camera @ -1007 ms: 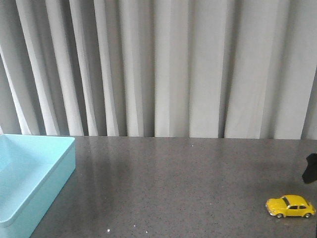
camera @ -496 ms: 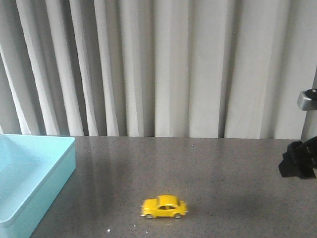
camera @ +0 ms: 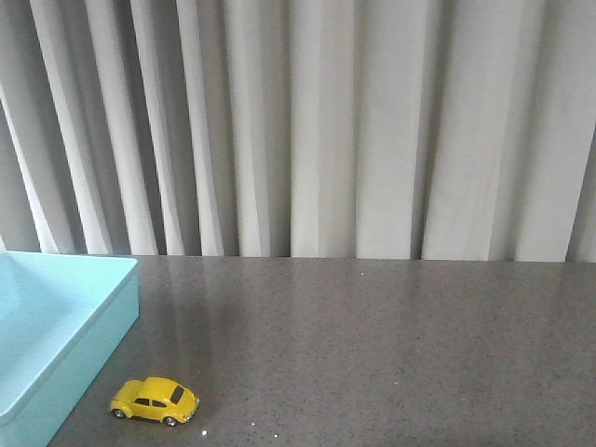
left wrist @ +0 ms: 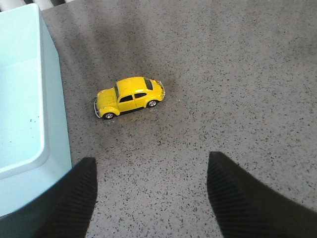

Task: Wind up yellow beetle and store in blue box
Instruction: 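Lower the left gripper onto the yellow car and grasp it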

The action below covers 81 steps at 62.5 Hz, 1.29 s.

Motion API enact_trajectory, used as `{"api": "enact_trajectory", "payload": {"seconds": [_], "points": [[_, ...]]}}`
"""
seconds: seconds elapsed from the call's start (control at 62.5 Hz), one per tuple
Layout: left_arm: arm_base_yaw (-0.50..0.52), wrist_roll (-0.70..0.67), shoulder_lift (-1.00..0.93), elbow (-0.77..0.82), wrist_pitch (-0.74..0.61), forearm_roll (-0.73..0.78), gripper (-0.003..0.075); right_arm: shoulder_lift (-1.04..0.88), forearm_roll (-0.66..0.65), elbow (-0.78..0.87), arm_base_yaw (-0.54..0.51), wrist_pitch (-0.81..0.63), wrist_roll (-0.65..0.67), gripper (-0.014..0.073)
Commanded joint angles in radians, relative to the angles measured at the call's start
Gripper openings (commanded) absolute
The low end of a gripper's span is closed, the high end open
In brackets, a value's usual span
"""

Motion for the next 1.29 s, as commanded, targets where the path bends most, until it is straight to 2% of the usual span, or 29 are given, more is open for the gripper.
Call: {"api": "enact_trajectory", "payload": {"seconds": [0.0,0.224,0.352,0.48,0.576,0.687,0.863,1.055,1.279], "points": [[-0.004,-0.001,0.003,-0.032,-0.06,-0.005,0.0472,-0.07,-0.008,0.025,0.0,-0.069,0.006,0.0537],[-0.004,0.037,0.037,-0.039,-0.059,-0.004,0.0472,-0.148,-0.009,0.049,0.0,-0.096,0.005,0.0537],[-0.004,0.075,0.11,-0.097,-0.03,-0.004,0.0472,-0.155,-0.009,0.049,0.0,-0.091,0.003,0.0537],[-0.004,0.204,0.204,-0.179,-0.003,-0.003,0.0472,-0.155,-0.009,0.049,0.0,-0.092,0.002,0.0537],[-0.004,0.367,0.29,-0.243,0.021,0.003,0.0472,-0.155,-0.009,0.049,0.0,-0.091,0.002,0.0537],[-0.004,0.445,0.387,-0.322,0.049,0.002,0.0472,-0.155,-0.009,0.049,0.0,-0.091,0.002,0.0537],[-0.004,0.5,0.589,-0.485,0.158,0.002,0.0484,-0.155,-0.009,0.049,0.0,-0.091,0.002,0.0537],[-0.004,0.575,0.826,-0.697,0.373,0.002,0.0531,-0.155,-0.009,0.049,0.0,-0.091,0.002,0.0537],[0.0,0.656,1.039,-0.901,0.484,0.003,0.0533,-0.155,-0.009,0.049,0.0,-0.091,0.002,0.0537]]}}
